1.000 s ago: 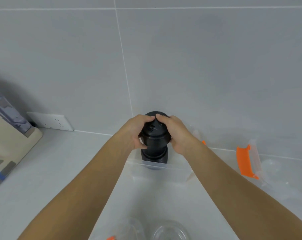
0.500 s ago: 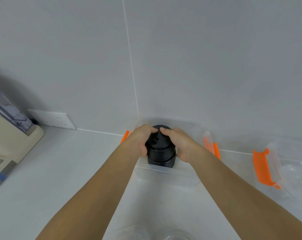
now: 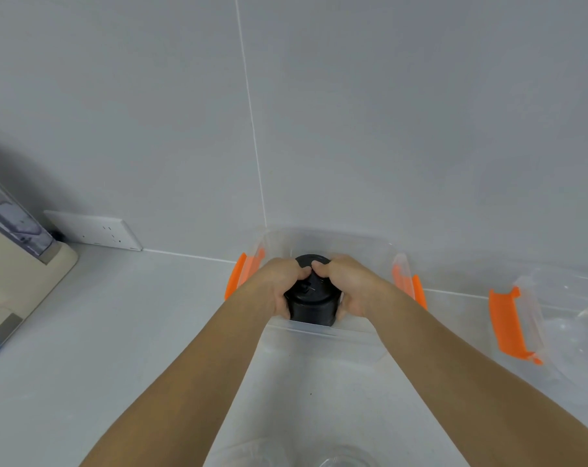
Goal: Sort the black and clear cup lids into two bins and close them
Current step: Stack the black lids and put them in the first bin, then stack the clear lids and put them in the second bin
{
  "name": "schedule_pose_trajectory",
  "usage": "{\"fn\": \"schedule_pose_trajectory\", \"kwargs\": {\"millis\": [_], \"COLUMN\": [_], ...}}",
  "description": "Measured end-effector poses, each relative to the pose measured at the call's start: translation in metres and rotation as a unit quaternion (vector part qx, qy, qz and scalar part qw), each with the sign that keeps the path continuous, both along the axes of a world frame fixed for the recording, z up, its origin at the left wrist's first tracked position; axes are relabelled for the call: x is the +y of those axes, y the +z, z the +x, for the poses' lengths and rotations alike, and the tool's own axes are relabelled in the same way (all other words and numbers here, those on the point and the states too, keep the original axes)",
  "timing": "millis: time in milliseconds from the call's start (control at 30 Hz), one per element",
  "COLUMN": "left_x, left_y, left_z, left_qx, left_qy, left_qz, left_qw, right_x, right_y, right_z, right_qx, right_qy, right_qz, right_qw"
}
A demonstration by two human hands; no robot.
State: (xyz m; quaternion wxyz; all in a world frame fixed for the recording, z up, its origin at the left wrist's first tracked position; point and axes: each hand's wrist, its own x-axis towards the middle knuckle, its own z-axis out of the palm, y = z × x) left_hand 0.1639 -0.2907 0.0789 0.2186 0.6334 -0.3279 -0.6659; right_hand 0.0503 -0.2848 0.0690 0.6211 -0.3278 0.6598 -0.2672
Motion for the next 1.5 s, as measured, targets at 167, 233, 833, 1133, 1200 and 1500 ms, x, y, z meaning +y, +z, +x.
{"fn": "schedule_pose_trajectory", "kwargs": {"millis": [167,233,833,1133,1200,1500], "left_x": [-0.001,-0.003,0.086,0.173,0.186,0.237], "left_y": [-0.002,-0.007,0.08,0.069,0.059,0.001], "left_z": [-0.003,-0.002,0.02,0.015,0.014,0.023], "left_qx": [-0.066,-0.123,-0.396,-0.336,-0.344,-0.36], "left_qy": [-0.02,-0.027,-0.078,-0.078,-0.085,-0.12], "left_qz": [-0.04,-0.105,-0.51,-0.632,-0.64,-0.592], "left_qw": [0.997,0.986,0.76,0.694,0.681,0.711], "right_x": [0.004,0.004,0.099,0.2,0.213,0.261], "right_y": [0.002,0.001,0.103,0.088,0.08,0.026], "right_z": [0.004,0.005,-0.034,-0.039,-0.039,-0.037], "right_qx": [0.043,0.081,0.439,0.466,0.466,0.46], "right_qy": [0.027,0.032,0.041,0.051,0.059,0.069], "right_qz": [-0.027,-0.061,-0.457,-0.51,-0.507,-0.474], "right_qw": [0.998,0.994,0.773,0.721,0.722,0.748]}}
